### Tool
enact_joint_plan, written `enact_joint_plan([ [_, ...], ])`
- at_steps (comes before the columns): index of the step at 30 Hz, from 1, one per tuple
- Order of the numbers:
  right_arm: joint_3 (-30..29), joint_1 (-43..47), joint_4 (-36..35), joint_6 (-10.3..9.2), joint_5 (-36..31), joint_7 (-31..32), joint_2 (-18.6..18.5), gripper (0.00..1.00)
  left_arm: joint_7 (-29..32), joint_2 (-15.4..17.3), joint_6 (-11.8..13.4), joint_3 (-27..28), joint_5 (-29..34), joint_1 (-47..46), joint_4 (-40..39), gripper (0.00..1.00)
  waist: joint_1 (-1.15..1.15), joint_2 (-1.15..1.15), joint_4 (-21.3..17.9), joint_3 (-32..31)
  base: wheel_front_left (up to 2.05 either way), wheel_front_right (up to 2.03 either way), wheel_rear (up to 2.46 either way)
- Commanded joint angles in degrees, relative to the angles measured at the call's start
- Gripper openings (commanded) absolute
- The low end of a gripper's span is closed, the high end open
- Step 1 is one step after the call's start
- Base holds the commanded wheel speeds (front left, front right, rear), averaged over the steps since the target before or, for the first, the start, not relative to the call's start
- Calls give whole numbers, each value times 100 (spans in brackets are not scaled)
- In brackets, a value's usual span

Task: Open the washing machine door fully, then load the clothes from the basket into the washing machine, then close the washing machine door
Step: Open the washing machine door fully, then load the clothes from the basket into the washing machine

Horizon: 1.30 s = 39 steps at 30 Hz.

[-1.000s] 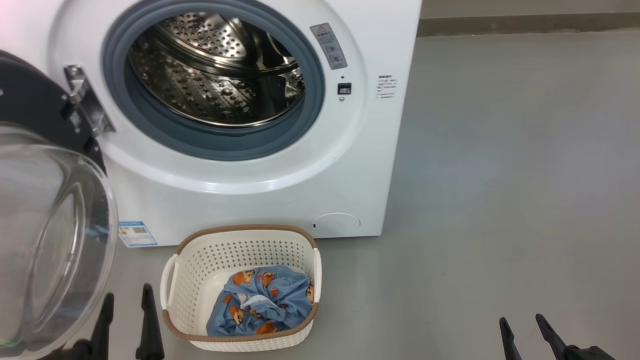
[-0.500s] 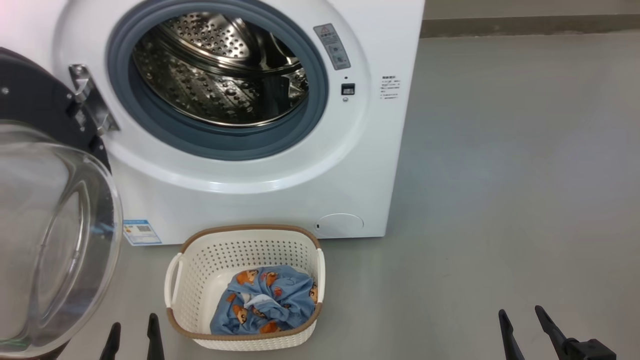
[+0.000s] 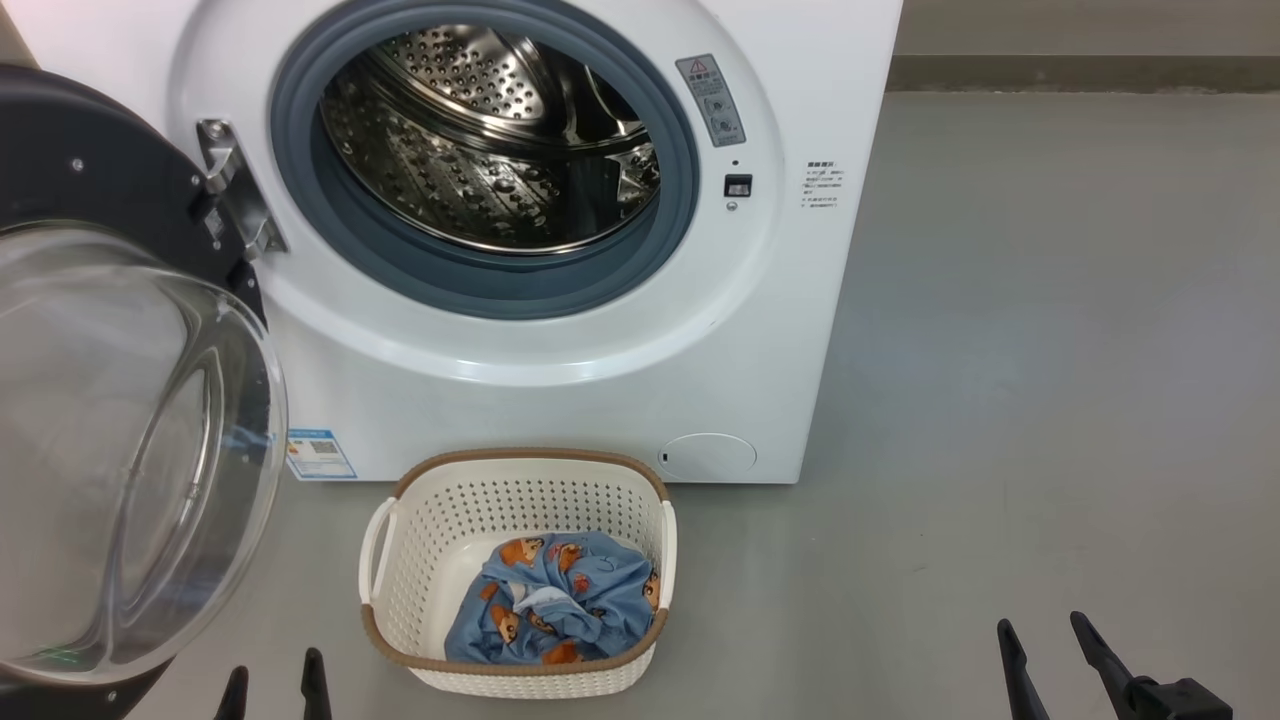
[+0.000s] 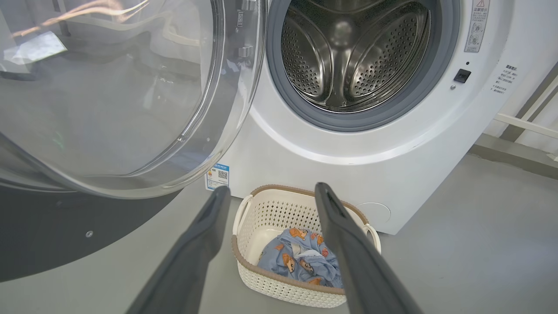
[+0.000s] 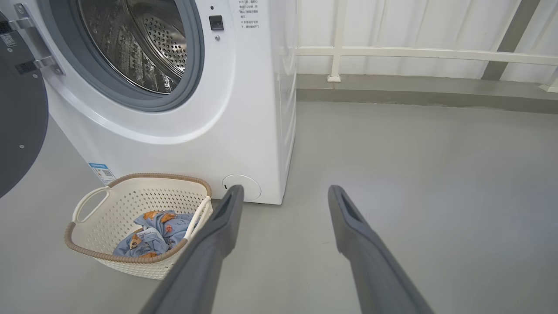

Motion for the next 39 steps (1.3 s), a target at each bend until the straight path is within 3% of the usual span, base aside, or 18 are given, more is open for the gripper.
enact_joint_plan([
  [1, 151, -225, -121, 9, -70, -71, -76, 100, -68, 70, 5, 152, 15, -112, -98, 100, 0, 0, 30, -9, 0, 0, 0],
  [39, 220, -288, -243, 9, -36, -71, -76, 100, -69, 69, 41, 66, 131, -58, -83, 100, 0, 0, 9, -12, 1, -1, 0],
])
